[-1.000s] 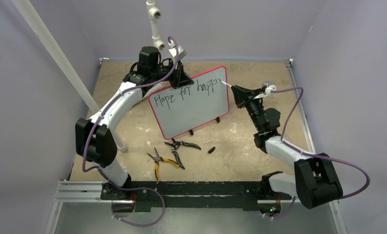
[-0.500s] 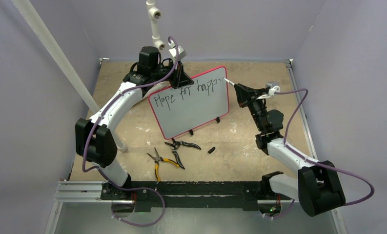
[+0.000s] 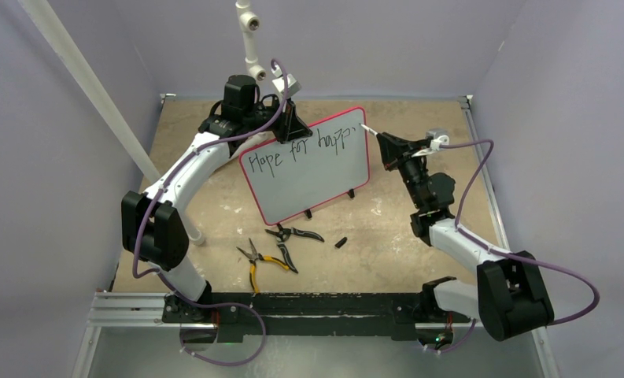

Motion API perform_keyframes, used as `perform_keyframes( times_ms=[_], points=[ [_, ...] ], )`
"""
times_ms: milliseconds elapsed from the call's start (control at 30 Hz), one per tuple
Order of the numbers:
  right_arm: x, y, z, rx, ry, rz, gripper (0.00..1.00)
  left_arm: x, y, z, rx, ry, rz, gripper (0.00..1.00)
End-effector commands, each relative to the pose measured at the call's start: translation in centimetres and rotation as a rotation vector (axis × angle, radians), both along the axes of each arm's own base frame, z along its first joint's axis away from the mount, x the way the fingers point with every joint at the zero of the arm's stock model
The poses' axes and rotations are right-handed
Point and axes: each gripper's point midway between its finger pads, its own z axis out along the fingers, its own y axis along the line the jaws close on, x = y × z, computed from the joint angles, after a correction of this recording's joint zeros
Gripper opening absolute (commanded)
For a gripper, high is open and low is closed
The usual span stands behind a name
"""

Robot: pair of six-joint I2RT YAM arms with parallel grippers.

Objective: Write a sentence on the whiteboard

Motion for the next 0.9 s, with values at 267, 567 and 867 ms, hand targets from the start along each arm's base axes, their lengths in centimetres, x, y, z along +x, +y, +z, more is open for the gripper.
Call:
perform_keyframes(
  times_ms=[267,567,867],
  points=[
    [0.0,0.3,1.1,-0.007,-0.045,0.019,0.00,-1.6,-0.8,-1.9,0.016,0.048,-0.060,0.00],
    [-1.3,0.7,-2.5,0.024,0.042,0.067,0.00,-1.6,-0.8,-1.9,0.012,0.050,-0.061,0.00],
    [-2.1,1.0,-3.3,0.011,0.057,0.098,0.00,-1.6,-0.9,-1.8,0.006,0.052,-0.059,0.00]
  ],
)
